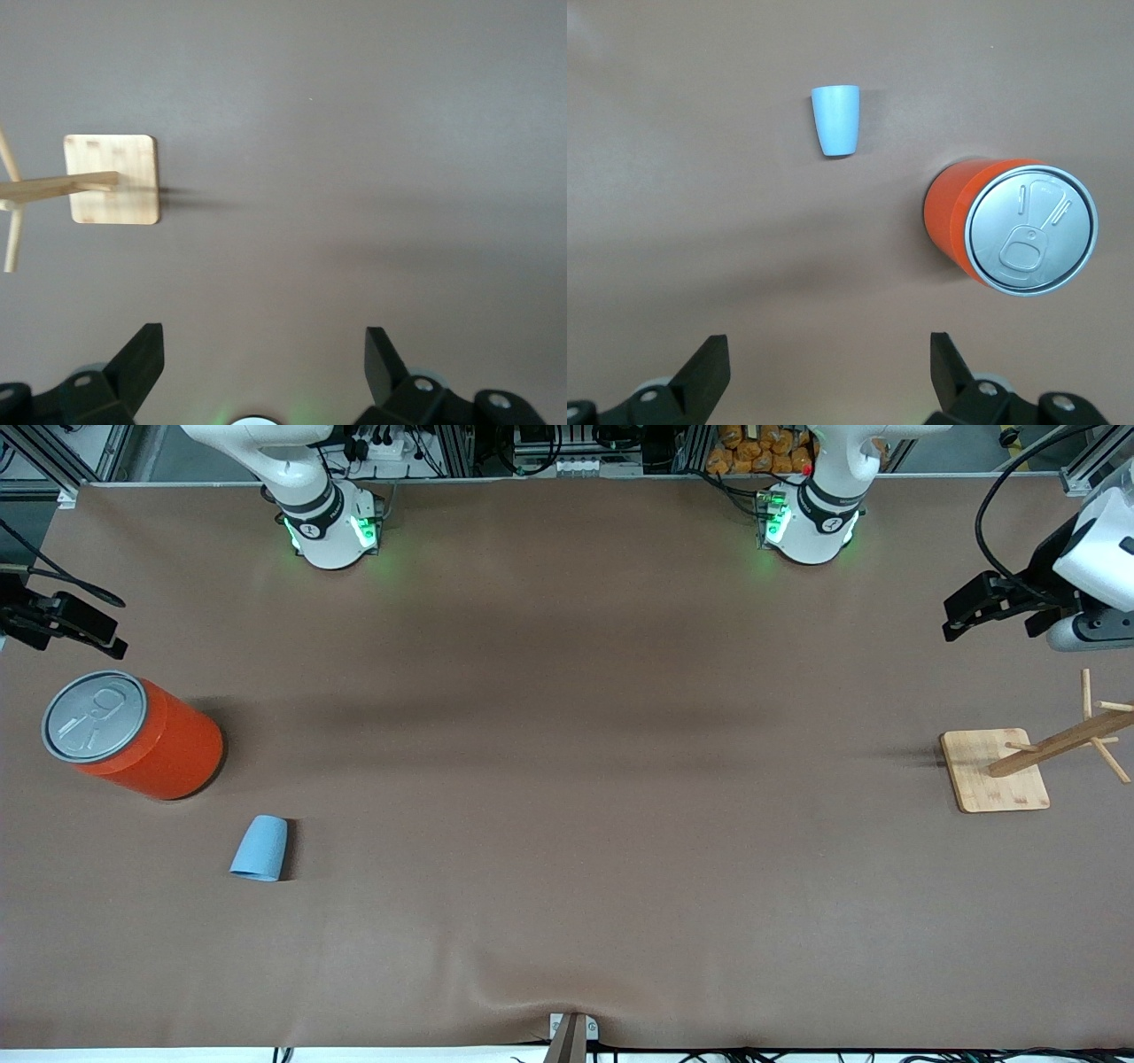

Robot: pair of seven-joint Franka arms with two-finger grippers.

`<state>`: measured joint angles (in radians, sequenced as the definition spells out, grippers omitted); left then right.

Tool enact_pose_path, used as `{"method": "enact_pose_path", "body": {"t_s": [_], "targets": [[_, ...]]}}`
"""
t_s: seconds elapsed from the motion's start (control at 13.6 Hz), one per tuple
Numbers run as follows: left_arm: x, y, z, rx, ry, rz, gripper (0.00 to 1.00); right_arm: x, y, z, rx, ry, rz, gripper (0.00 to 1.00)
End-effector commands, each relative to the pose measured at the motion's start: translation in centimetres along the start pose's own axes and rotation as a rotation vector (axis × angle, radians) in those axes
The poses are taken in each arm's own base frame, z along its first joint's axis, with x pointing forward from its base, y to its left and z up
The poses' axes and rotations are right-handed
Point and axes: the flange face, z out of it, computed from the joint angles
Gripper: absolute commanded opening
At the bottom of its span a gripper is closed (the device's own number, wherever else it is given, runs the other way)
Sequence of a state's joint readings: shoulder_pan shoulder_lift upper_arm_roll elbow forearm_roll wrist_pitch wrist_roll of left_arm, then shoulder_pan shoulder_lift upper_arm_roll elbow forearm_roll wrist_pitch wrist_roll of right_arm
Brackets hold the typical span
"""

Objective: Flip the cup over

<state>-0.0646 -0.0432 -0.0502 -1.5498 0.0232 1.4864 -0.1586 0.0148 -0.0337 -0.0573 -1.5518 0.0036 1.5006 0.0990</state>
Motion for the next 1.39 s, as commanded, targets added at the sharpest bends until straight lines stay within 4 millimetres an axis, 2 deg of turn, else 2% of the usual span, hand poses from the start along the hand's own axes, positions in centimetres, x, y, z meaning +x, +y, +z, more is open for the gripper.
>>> {"method": "enact_pose_path", "body": {"t_s": [0.0,0.29,0.51,0.59,0.73,0.81,0.95,1.03,1.1,1.17,1.32], "targets": [[-0.2,-0.2,-0.8,0.034,0.004,0.004,1.00,0.2,0.0,-0.4,0.006,-0.004,0.008,1.00],[-0.3,-1.2,-1.4,0.054,0.005,-0.008,1.00,0.2,0.0,-0.4,0.006,-0.004,0.008,1.00],[-1.0,-1.1,-1.3,0.075,-0.037,-0.018,1.00,0.4,-0.1,-0.3,0.008,0.000,0.005,1.00],[-1.0,-1.1,-1.2,0.076,-0.042,-0.018,1.00,0.9,-0.4,0.4,0.000,-0.005,0.001,1.00],[-1.3,-1.6,-1.1,0.077,-0.063,-0.016,1.00,3.5,-1.3,4.2,0.003,-0.038,-0.006,1.00],[-1.2,-1.9,-1.0,0.078,-0.064,-0.034,1.00,5.1,-2.3,7.1,-0.001,-0.068,-0.018,1.00],[-1.3,-2.7,-1.6,0.080,-0.051,-0.050,1.00,6.6,-4.0,9.8,-0.022,-0.074,-0.040,1.00],[-1.8,-3.0,-2.4,0.079,-0.038,-0.052,1.00,7.7,-3.6,11.0,-0.014,-0.053,-0.027,1.00],[-2.0,-2.8,-2.9,0.073,-0.026,-0.048,1.00,9.0,-3.7,13.1,-0.007,-0.054,-0.020,1.00],[-2.1,-2.9,-4.1,0.064,0.000,-0.048,1.00,10.3,-4.0,16.3,-0.011,-0.069,-0.021,1.00],[-2.0,-2.7,-4.2,0.055,0.001,-0.039,1.00,12.5,-4.8,22.8,-0.024,-0.104,-0.039,1.00]]}}
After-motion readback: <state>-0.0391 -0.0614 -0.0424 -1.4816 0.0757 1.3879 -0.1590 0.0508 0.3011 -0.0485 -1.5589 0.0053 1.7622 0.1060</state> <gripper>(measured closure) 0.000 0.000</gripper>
